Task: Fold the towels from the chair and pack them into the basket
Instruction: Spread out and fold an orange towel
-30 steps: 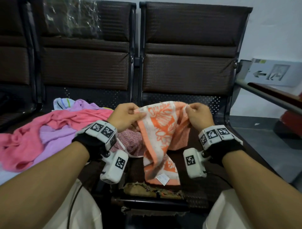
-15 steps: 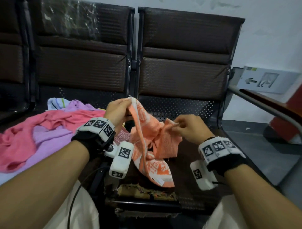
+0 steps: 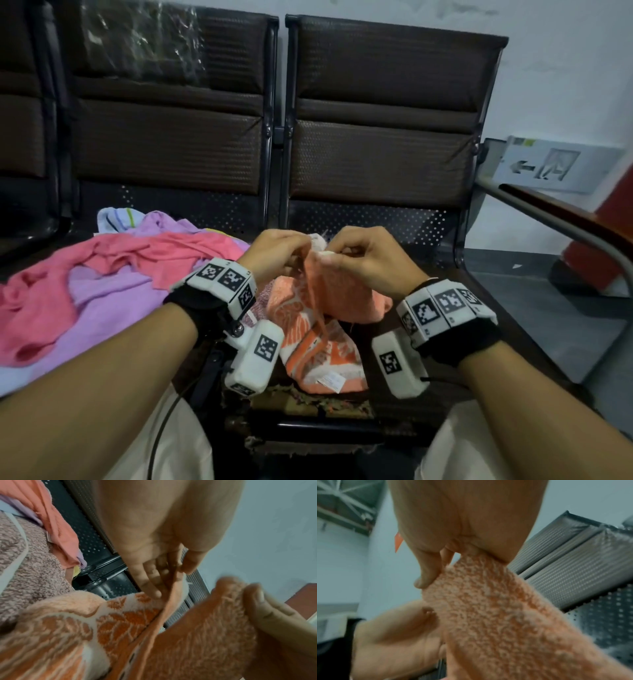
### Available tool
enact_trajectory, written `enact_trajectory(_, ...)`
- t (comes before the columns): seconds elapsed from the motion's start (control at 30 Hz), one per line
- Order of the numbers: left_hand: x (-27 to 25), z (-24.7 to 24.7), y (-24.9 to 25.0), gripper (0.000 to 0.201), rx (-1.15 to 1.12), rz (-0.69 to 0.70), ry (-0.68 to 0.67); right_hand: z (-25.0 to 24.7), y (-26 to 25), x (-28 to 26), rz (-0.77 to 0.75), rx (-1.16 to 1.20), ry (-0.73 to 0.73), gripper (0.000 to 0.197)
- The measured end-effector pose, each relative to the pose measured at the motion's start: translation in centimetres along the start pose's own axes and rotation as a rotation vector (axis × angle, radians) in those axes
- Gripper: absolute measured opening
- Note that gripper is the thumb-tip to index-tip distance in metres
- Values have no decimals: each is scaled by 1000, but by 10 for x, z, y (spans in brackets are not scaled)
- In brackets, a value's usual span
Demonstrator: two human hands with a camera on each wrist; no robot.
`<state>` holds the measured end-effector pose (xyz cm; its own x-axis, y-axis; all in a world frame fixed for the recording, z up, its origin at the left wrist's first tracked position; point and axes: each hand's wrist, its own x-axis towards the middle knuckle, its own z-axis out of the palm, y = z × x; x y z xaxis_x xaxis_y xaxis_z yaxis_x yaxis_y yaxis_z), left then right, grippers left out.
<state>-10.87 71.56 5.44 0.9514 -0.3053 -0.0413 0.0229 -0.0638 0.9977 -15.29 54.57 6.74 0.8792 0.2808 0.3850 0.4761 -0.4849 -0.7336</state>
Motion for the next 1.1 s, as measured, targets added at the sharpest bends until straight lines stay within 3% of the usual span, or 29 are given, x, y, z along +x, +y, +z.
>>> enact_trajectory(0.17,-8,-6,-2,26,-49,0,-232,3,3,3,37,-38,-11,8)
enact_trajectory(0.23,-10,-7,-2,26,-37,-7,-258,6,5,4,71,-93,45,12)
enact_trajectory(0.33,-13,-9,0,43,-58,-23,-270,10,8,4,114,-74,139,15)
enact_trajectory(0.43,-18,-9,-1,33,97,83,-277,12,10,5,176,11,172,10)
enact_trajectory(0.57,-20,-9,1,27,164,156,-211,13,10,5,197,179,168,10)
enact_trajectory(0.7,-25,-3,8,30,-22,179,-164,9,10,5,149,279,191,43)
enact_trajectory(0.9,-22,-12,16,26,-204,177,54,-6,12,4,42,317,209,49)
enact_trajectory(1.0,-14,-25,14,24,-298,154,180,-21,20,0,-11,195,213,47)
enact_trajectory(1.1,-2,-41,8,25,-336,115,333,-29,30,-6,-1,-217,145,44)
